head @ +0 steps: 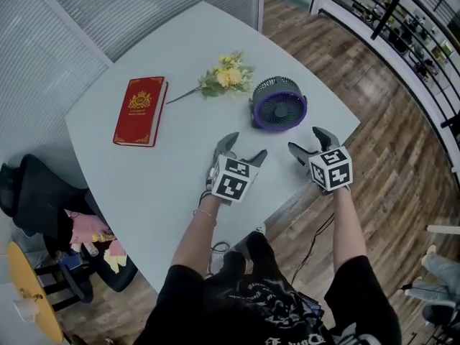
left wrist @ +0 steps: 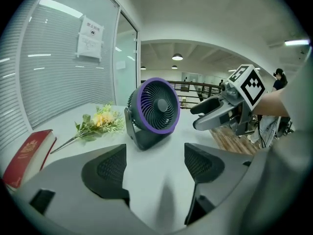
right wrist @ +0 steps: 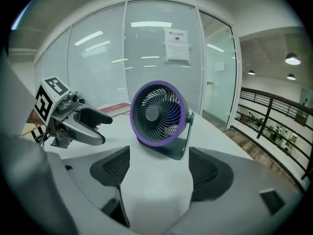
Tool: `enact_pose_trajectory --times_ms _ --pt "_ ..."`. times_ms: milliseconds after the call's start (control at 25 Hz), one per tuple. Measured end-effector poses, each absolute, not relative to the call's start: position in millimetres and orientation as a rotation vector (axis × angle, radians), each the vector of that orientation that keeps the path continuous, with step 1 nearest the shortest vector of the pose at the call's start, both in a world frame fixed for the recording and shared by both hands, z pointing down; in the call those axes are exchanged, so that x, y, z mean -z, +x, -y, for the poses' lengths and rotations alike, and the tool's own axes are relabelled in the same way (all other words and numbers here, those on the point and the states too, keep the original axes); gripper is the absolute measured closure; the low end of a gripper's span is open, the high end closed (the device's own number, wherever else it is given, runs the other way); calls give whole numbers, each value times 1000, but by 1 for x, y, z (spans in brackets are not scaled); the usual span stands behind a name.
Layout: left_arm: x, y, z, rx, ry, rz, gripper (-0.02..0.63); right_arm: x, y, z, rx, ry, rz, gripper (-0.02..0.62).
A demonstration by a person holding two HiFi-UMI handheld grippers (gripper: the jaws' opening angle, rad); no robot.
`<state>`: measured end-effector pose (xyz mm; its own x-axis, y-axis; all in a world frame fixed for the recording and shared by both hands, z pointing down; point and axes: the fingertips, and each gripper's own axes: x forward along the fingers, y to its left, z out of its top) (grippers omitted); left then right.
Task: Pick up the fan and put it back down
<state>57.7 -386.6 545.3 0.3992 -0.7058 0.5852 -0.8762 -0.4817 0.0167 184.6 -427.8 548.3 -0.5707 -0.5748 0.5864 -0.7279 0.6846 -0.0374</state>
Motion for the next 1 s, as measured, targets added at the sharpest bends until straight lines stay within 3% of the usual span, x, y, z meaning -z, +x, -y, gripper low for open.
enact_pose_trajectory --times_ms 440,1000 --pt "-481 28 302 -519 2355 1468 233 -476 164 338 -271 1087 2419 219" --pt "-422 3 223 -446 2491 1553 235 -402 143 240 -137 1236 2533 233"
